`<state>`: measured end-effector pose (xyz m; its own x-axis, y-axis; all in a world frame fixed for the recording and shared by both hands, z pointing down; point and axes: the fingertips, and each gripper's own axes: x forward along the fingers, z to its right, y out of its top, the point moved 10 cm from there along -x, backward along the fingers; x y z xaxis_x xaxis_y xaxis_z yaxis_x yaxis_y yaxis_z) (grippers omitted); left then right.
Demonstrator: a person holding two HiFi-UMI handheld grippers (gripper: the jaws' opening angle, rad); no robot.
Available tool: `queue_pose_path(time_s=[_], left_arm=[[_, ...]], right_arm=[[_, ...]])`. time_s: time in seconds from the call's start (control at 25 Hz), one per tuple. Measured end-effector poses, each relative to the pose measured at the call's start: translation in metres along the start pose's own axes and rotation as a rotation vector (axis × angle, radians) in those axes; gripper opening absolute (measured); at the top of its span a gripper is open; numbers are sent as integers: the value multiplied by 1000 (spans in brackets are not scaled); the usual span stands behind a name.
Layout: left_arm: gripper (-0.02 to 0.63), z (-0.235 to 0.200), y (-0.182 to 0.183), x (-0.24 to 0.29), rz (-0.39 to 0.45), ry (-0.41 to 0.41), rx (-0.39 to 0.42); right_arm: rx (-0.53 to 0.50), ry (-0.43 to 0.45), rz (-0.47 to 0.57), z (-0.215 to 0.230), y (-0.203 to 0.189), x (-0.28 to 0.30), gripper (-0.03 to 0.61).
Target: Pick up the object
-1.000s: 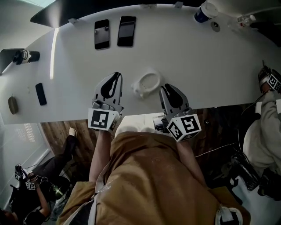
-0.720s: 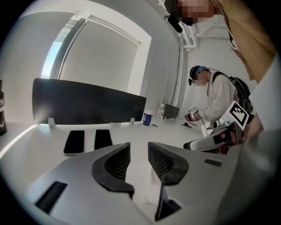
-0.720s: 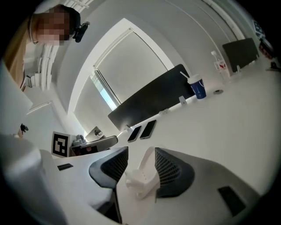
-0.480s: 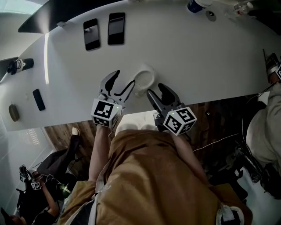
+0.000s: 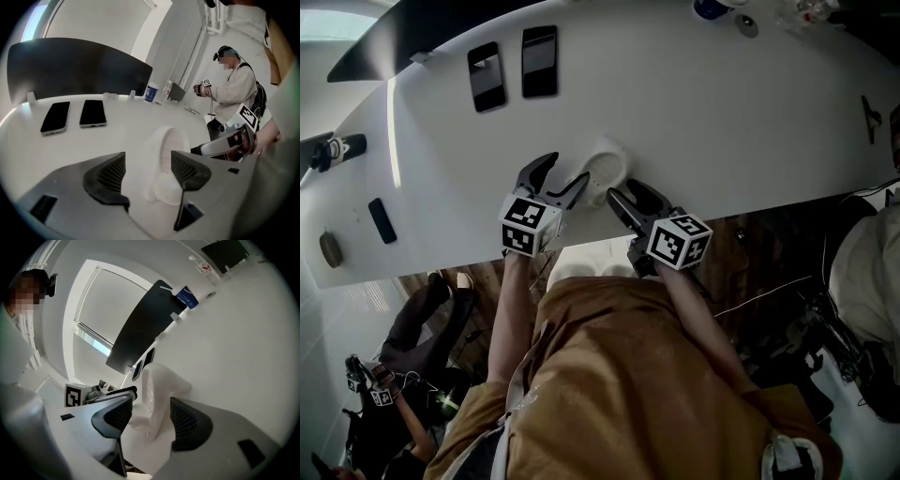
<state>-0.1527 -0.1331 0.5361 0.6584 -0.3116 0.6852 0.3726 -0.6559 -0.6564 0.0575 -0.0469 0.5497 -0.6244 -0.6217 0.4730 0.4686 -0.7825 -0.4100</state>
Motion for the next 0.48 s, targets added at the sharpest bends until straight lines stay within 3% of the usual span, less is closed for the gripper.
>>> queue_pose_path(time_s=[0.16,0.48], left_arm=[[293,1,2,6,-54,-17,32],[291,1,3,23,-212,-118,-39]], right_arm=[[26,-12,-32,5,2,7,236],[79,-47,-78,11,1,17,236]])
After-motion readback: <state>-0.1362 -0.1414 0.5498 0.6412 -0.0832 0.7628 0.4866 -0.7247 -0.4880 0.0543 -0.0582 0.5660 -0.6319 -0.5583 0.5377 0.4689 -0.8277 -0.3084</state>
